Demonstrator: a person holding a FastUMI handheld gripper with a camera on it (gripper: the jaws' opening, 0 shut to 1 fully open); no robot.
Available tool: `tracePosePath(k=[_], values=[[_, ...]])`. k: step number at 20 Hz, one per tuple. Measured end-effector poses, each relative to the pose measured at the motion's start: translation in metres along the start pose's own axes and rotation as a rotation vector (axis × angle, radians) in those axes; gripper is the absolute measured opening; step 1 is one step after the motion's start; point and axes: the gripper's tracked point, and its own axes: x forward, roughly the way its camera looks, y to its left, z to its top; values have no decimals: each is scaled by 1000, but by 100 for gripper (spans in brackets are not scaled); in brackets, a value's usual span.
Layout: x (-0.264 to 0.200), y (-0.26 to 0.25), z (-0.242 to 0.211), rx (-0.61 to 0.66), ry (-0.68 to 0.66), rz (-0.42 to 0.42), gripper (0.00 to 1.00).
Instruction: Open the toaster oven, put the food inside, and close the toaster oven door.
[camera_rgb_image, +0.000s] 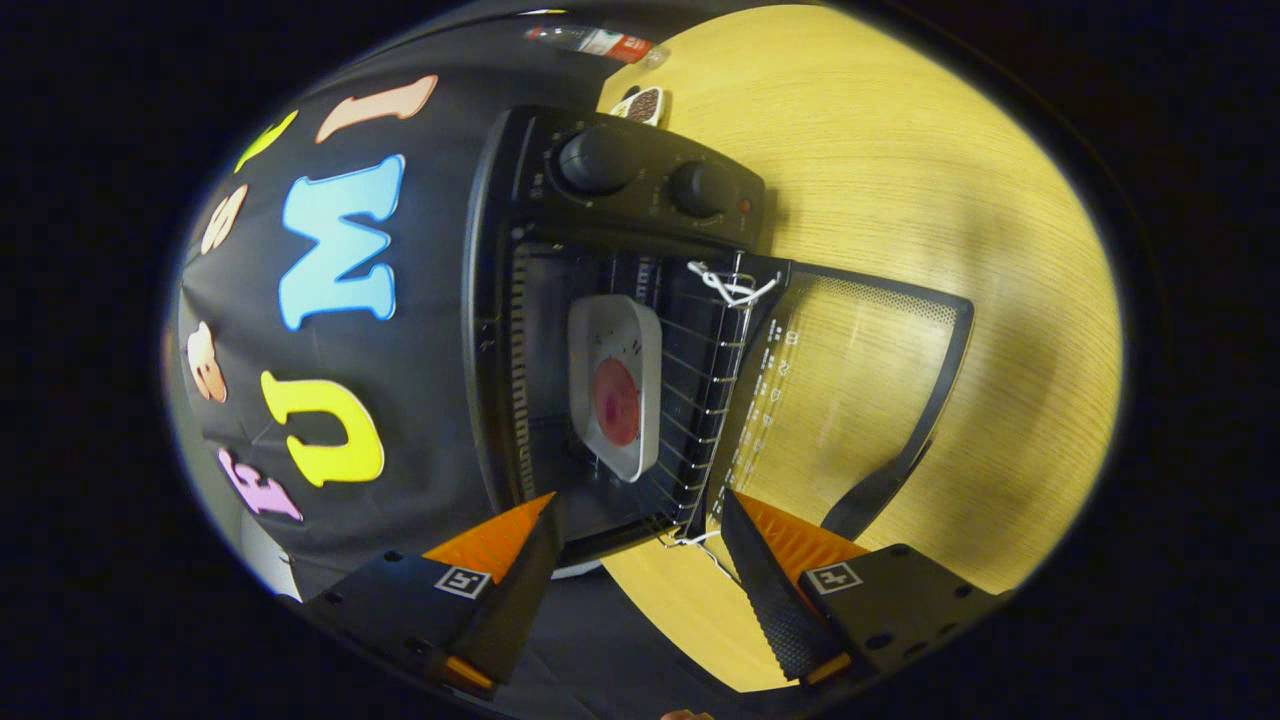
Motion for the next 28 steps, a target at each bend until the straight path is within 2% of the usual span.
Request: tracePosePath(k=[7,11,15,18,24,28], values=[[-40,-18,-60,-391,89,-15,98],[-55,-32,-77,-733,113,-49,98],[-58,-62,-80,-1038,127,-130,98],[-61,-89,-64,-1210,99,-255,98],[-60,-145,-39,-1356,85,-512,99],[-50,-158,-26,-1377,87,-588,99]])
